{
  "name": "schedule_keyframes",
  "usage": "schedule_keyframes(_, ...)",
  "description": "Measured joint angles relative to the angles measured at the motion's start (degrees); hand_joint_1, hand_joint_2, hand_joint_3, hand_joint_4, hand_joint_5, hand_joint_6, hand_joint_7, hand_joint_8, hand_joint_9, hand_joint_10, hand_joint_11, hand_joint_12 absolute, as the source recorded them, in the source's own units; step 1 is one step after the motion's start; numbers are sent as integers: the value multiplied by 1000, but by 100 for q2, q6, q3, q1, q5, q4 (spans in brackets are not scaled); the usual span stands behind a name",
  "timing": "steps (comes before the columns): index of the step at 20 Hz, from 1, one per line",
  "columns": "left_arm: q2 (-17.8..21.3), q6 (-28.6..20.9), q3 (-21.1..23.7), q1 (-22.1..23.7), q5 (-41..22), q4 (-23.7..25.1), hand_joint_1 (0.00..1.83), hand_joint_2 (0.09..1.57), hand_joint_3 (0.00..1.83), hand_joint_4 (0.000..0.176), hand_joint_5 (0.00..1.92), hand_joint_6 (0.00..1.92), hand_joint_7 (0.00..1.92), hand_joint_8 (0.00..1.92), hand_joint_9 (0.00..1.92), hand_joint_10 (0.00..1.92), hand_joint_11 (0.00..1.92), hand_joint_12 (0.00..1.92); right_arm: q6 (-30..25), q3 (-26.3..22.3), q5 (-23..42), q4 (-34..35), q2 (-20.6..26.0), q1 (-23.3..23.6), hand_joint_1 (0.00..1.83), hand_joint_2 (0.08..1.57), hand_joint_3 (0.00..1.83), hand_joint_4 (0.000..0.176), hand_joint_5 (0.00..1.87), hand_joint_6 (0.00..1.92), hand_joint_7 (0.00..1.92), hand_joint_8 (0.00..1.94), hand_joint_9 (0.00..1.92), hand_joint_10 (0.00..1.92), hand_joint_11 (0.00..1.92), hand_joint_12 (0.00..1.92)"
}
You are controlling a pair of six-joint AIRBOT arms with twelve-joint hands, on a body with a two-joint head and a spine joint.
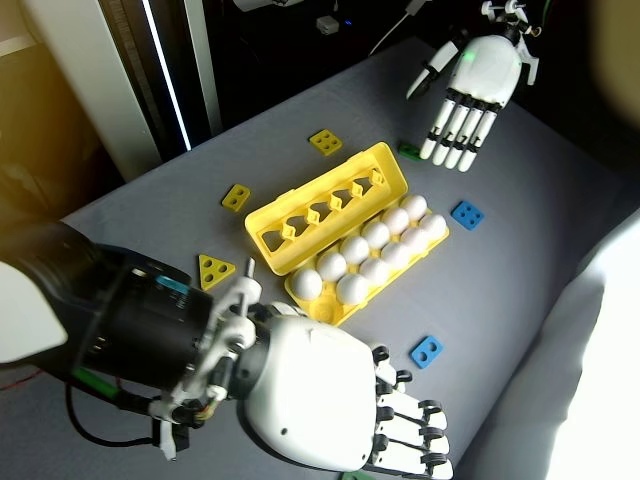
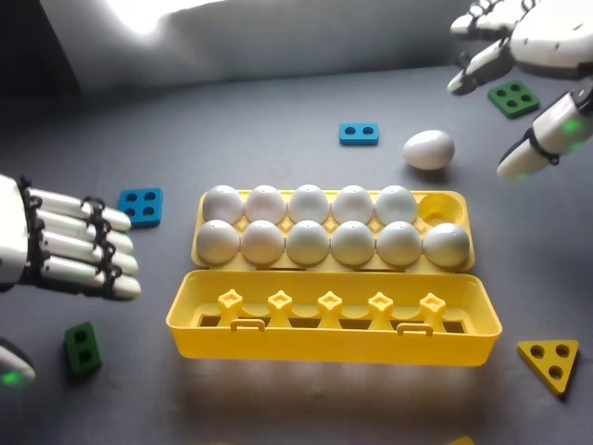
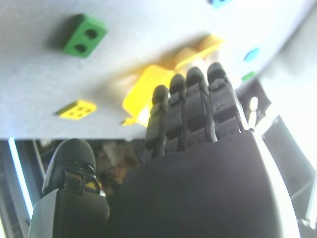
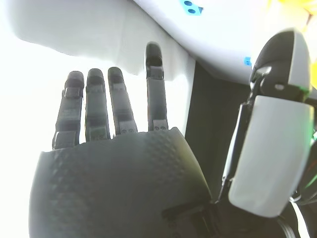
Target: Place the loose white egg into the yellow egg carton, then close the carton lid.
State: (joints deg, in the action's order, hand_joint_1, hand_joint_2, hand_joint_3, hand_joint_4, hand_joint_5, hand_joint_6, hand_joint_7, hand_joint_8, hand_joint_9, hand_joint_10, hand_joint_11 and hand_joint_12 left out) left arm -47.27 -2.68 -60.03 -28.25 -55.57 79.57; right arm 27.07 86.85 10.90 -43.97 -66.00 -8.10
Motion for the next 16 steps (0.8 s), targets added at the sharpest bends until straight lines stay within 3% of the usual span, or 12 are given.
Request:
schedule_keyframes(7, -50, -507, -402, 4, -643, 433, 0, 1222, 0, 0, 158, 9, 146, 8, 99, 7, 19, 12, -2, 846, 168, -13, -671, -103, 763, 758, 5, 176, 556, 23, 0, 0, 0, 0, 0, 0)
schedule_keyframes(16, -186, -466, -369, -431, -852, 387, 0, 1209, 0, 0, 149, 4, 138, 2, 97, 2, 17, 15, -7, 960, 208, 2, -894, 81, 858, 801, 13, 176, 604, 23, 0, 0, 0, 0, 0, 0)
